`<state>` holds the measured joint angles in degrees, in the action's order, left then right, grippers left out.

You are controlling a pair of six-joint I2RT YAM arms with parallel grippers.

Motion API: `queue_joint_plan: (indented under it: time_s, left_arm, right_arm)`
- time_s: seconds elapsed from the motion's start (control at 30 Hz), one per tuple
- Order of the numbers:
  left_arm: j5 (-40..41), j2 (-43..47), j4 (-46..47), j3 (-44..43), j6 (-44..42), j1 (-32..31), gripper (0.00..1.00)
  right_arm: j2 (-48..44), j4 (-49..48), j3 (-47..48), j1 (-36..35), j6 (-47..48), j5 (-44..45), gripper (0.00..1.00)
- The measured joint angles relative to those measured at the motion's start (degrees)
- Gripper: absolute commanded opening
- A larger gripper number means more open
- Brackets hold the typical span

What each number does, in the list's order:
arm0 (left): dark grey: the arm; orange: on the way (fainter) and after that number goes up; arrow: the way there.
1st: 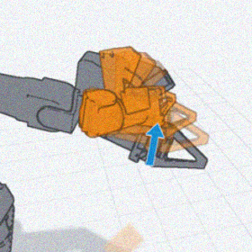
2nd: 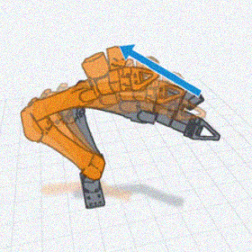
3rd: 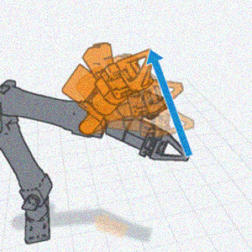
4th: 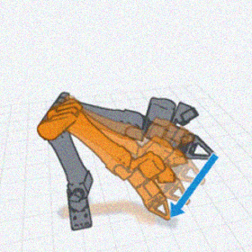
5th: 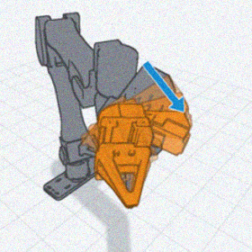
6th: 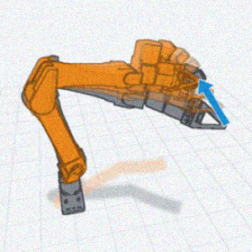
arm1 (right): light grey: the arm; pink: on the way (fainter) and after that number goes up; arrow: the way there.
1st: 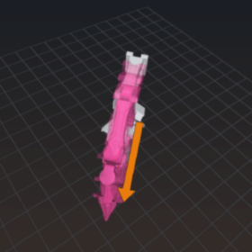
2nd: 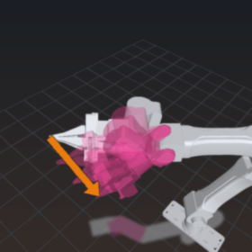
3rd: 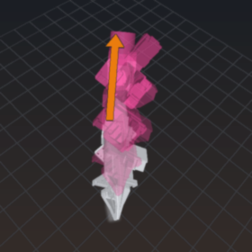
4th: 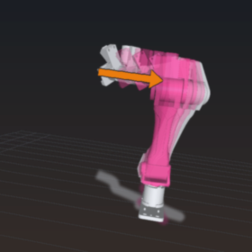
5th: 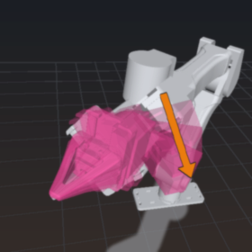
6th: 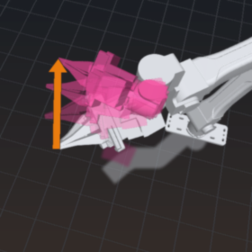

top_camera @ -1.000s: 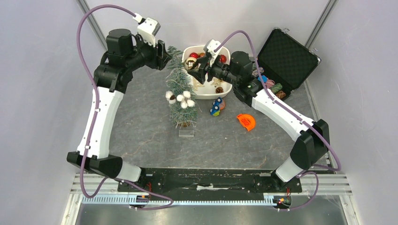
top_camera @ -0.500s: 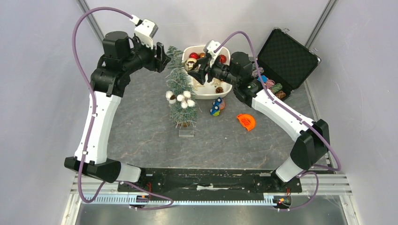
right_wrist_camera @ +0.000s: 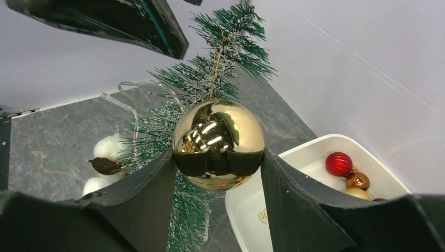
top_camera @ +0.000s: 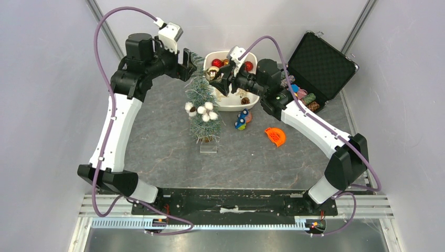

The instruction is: Decorate the small christmas tree

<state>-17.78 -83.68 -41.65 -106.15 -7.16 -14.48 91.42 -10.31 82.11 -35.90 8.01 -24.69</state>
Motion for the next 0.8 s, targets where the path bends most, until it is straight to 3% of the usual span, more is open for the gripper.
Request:
queue_joint_plan:
  time_s: [0.27,0.8]
  left_arm:
    - [-0.50,-2.34,0.28,-0.55,0.07,0.00,0.86]
    - [-2.32,-4.68,1.99,-1.16,1.51,0.00,0.56]
  right_arm:
    - [0.00,0.00,-0.02,-0.22,-0.02,0.00,0.34]
    - [0.00,-0.02,-0.24,-0.37,-0.02,0.04,0.34]
